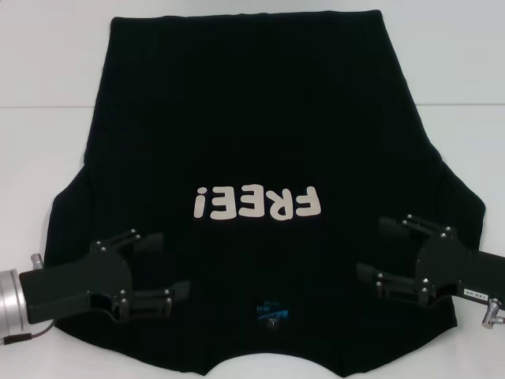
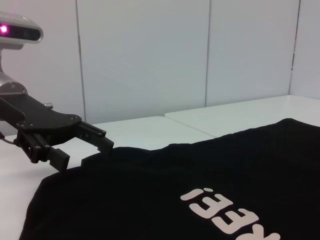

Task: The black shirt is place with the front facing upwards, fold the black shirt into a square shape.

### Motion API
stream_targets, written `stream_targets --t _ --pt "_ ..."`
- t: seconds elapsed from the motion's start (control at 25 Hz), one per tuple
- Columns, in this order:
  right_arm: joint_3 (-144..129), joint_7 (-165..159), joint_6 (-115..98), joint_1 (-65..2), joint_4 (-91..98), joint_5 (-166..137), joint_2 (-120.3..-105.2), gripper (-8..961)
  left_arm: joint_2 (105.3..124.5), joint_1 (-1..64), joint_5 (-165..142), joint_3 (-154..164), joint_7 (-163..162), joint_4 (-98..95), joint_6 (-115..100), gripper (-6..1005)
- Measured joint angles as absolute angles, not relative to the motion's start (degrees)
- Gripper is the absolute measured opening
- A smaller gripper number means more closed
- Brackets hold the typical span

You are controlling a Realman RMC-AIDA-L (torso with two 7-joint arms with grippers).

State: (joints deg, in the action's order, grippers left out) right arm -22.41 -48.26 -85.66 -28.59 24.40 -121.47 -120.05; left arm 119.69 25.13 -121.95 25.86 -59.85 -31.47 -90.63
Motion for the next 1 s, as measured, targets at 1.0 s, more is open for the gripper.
stream_targets --t 1.0 --pt "-22.32 -49.37 -84.90 -29.00 24.90 -121.47 -120.05 863 116.72 26.84 -121.22 19.84 -86.01 -32.05 -91.27 945"
